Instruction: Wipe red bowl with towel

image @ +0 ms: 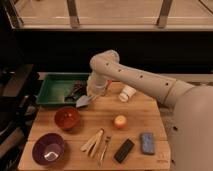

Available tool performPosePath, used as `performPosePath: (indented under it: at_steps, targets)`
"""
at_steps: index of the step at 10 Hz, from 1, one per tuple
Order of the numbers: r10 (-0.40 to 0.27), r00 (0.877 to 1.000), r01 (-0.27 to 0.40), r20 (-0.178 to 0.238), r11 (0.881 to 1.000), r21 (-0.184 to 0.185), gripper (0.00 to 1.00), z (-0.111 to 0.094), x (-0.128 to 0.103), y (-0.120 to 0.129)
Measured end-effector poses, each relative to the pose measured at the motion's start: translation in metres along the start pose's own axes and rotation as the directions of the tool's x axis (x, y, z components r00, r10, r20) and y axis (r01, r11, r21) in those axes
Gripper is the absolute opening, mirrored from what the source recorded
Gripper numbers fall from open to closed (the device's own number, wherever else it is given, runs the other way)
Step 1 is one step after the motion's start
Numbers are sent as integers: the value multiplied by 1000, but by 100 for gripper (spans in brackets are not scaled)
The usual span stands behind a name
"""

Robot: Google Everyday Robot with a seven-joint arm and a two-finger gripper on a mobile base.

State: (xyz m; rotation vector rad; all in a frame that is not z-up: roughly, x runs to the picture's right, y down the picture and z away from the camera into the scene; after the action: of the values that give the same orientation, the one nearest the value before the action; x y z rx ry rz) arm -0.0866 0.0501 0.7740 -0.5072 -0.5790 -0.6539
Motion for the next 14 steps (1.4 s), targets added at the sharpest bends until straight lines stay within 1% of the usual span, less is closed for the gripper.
performPosePath:
  at_steps: [1, 6, 7, 9, 11, 12, 13, 14]
  targets:
    - [-24, 999, 24, 21, 1000, -1, 0, 5, -12, -4]
    - [-21, 1000, 21, 17, 1000, -2, 0, 4, -10, -3]
    - [-38, 999, 38, 24, 999, -7, 0, 8, -12, -4]
    - [-70, 997, 71, 44, 997, -13, 0, 27, -23, -12]
    - [-115, 989, 116, 93, 993, -14, 0, 63, -47, -31]
    - [-132, 985, 135, 111, 991, -13, 0, 76, -57, -37]
    - [-155, 978, 158, 138, 987, -12, 0, 95, -67, -40]
    - [-165, 974, 169, 154, 986, -9, 0, 105, -71, -42]
